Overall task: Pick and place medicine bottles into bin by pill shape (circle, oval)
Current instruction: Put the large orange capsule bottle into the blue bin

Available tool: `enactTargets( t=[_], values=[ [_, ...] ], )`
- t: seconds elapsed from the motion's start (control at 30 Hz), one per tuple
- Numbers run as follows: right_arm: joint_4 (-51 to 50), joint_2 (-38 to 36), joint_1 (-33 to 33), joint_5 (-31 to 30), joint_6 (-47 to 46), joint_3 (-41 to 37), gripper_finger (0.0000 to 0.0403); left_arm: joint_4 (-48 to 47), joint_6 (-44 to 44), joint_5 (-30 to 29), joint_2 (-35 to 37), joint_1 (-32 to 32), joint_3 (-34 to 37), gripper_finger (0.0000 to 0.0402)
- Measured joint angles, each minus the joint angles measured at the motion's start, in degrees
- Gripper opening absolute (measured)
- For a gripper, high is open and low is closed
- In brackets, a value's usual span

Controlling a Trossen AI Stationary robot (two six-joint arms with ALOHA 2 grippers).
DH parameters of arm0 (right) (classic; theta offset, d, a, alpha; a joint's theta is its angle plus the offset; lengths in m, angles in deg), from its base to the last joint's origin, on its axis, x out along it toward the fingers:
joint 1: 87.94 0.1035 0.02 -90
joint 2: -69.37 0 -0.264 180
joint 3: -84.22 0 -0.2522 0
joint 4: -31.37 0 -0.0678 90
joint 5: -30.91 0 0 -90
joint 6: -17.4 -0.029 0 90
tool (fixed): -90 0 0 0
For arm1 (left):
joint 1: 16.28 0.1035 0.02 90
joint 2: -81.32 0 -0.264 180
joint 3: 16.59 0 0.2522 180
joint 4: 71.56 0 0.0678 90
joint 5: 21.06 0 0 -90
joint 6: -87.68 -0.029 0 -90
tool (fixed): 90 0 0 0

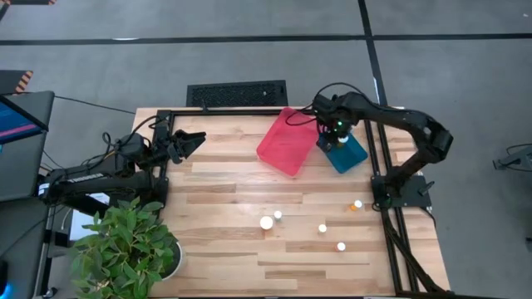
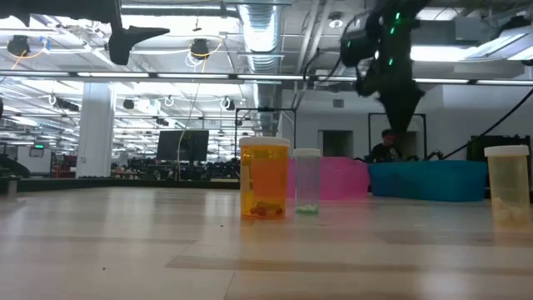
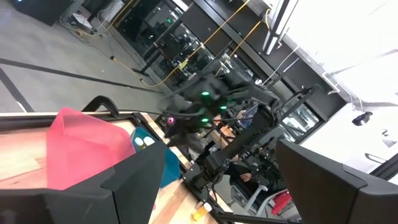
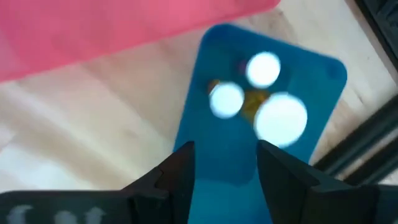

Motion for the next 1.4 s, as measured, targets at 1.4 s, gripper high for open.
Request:
enactTargets(
  t=[1.4],
  values=[
    [26.76,19.12,40.52,9.31,8.64,20.22,0.0311,-0.24,-1.18,8.54,-0.01,-0.04,-0.01,0.0300]
  ],
)
